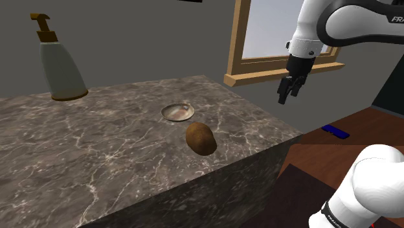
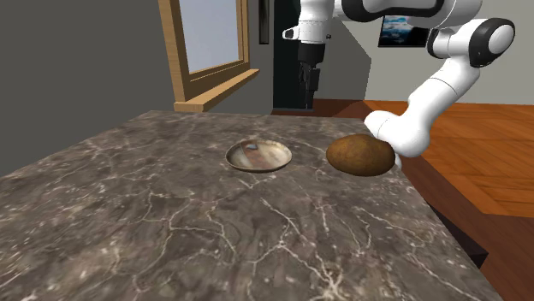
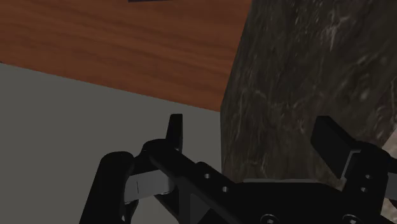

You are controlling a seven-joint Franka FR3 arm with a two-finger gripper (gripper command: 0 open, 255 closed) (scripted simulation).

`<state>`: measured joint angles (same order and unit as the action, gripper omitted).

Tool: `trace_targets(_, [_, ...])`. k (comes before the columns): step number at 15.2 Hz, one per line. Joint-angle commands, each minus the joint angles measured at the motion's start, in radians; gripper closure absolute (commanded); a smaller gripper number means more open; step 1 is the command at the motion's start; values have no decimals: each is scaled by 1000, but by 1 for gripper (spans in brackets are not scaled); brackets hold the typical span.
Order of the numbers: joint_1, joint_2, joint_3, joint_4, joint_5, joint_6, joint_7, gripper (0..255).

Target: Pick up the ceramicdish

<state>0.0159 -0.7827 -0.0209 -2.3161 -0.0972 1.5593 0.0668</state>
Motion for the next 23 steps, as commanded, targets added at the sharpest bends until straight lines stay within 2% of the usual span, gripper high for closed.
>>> trace_targets(1, [0,0,0,0,0,0,0,0])
trace_targets(12, [96,193,42,83,305,148,139,0])
trace_targets(23, [188,419,70,260,586,292,213,0])
